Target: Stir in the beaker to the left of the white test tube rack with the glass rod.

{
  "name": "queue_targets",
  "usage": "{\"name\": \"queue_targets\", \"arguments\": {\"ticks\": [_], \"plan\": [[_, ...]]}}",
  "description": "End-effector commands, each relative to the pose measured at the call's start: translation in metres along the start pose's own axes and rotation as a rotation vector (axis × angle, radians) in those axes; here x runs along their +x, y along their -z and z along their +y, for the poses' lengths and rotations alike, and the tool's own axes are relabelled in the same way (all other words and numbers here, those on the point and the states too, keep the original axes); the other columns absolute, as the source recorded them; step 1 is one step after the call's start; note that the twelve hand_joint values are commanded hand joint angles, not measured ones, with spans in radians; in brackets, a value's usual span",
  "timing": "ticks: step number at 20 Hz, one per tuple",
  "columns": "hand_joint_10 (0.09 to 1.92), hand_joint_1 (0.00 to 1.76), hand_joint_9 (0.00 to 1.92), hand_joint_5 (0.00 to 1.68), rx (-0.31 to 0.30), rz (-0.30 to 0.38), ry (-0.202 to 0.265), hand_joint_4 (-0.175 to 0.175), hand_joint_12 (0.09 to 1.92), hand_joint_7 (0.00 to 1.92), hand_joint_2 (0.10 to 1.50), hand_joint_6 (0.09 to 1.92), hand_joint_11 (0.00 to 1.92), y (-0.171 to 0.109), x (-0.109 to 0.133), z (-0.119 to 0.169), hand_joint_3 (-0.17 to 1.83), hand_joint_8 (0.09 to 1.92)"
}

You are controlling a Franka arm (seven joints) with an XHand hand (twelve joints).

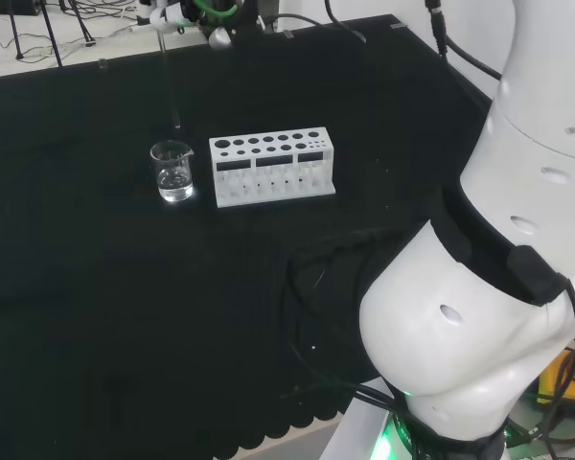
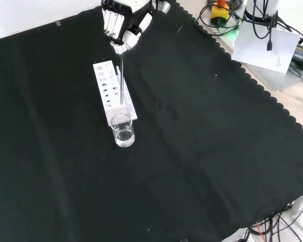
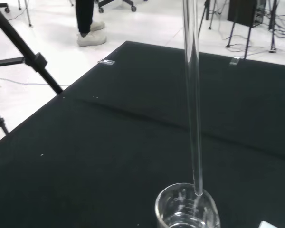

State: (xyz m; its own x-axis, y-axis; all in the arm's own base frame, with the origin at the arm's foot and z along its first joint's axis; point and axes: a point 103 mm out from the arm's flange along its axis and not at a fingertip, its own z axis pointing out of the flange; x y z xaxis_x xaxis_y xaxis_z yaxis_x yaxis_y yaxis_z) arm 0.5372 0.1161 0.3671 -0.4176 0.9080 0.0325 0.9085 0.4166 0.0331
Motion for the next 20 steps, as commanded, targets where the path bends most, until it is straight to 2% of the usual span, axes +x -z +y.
{"name": "queue_targets", "arguments": {"ticks": [1, 11, 20], "plan": [[1.26, 1.39, 1.03, 0.88, 0.007, 0.010, 0.037, -0.175, 0.64, 0.84, 1.13, 0.76, 1.57, -0.021, 0.003, 0.017, 0.00, 1.26], [1.26, 1.39, 1.03, 0.88, 0.016, 0.029, 0.044, -0.175, 0.64, 0.84, 1.13, 0.76, 1.57, -0.054, -0.011, 0.027, 0.00, 1.26], [1.27, 1.39, 1.03, 0.88, 0.056, 0.040, 0.042, -0.175, 0.64, 0.84, 1.13, 0.76, 1.57, -0.091, -0.020, 0.034, 0.00, 1.26]]}}
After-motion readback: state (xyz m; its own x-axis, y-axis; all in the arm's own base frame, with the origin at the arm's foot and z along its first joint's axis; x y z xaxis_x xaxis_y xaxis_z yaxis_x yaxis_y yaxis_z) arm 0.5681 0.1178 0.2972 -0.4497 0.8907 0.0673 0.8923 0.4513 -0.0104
